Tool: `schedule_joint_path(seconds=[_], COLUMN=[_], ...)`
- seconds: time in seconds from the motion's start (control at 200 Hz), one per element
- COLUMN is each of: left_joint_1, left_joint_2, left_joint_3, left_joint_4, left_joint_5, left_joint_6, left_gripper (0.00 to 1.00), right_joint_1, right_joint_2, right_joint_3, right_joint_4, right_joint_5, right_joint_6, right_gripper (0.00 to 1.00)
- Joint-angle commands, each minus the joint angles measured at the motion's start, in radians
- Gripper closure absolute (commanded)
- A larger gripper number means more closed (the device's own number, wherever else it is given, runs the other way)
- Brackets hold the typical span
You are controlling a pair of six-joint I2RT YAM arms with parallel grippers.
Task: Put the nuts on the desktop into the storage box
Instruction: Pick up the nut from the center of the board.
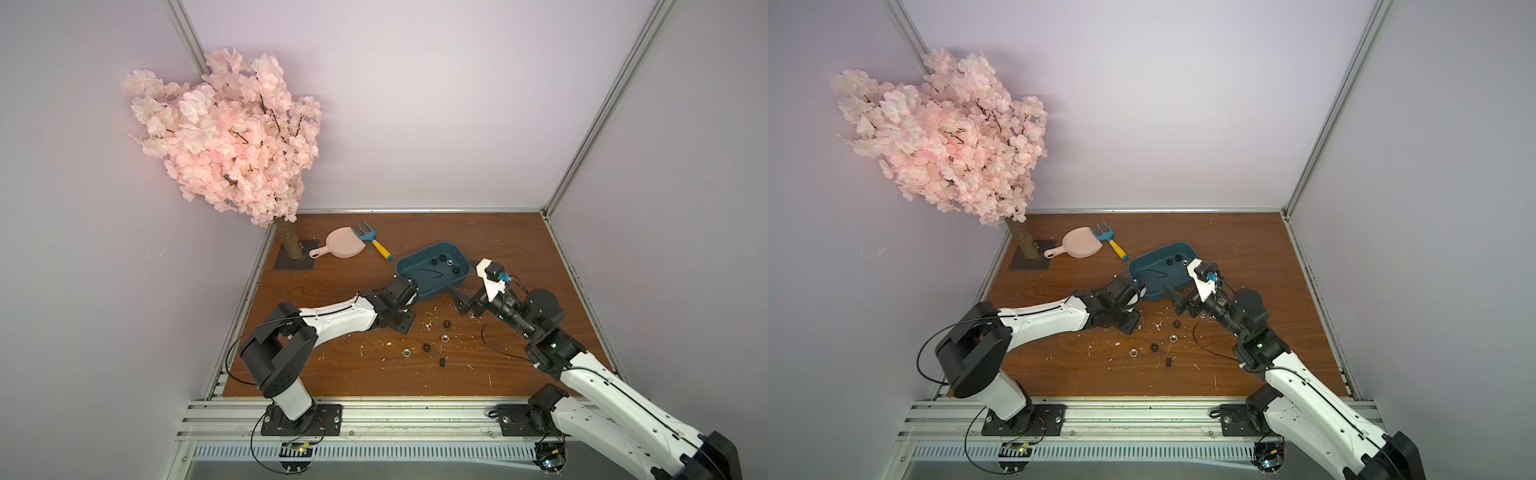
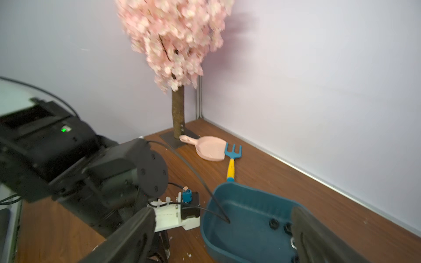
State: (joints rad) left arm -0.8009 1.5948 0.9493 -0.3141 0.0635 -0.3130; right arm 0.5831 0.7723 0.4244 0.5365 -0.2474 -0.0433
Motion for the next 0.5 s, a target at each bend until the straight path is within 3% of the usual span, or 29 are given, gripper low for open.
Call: schedule_joint_path(seconds=[0.0,0.245,0.495], left_joint_1=[0.022,0.176,0.251], left_joint_2=[-0.100,-0.313,-0.424], left_joint_3=[0.046,0.031,-0.072], left_joint_4=[-0.062,0.090,0.560], left_joint_5=[0.124,0.495,0.826], left_joint_6=[-0.019,-0.131,-0.430], left_gripper=[0.80,0.82,0.82], right_joint_1=[0.004,0.026,0.170], right_joint_2=[-0.039,0.041,0.196], right_joint_3=[-0.107,-0.158,-0.133], right_joint_4=[0.395,0.519,0.608], right_joint_5=[-0.120,-0.240,-0.196], right_joint_6=[-0.044,-0.106,-0.195], right_gripper=[0.01,0.02,0.06])
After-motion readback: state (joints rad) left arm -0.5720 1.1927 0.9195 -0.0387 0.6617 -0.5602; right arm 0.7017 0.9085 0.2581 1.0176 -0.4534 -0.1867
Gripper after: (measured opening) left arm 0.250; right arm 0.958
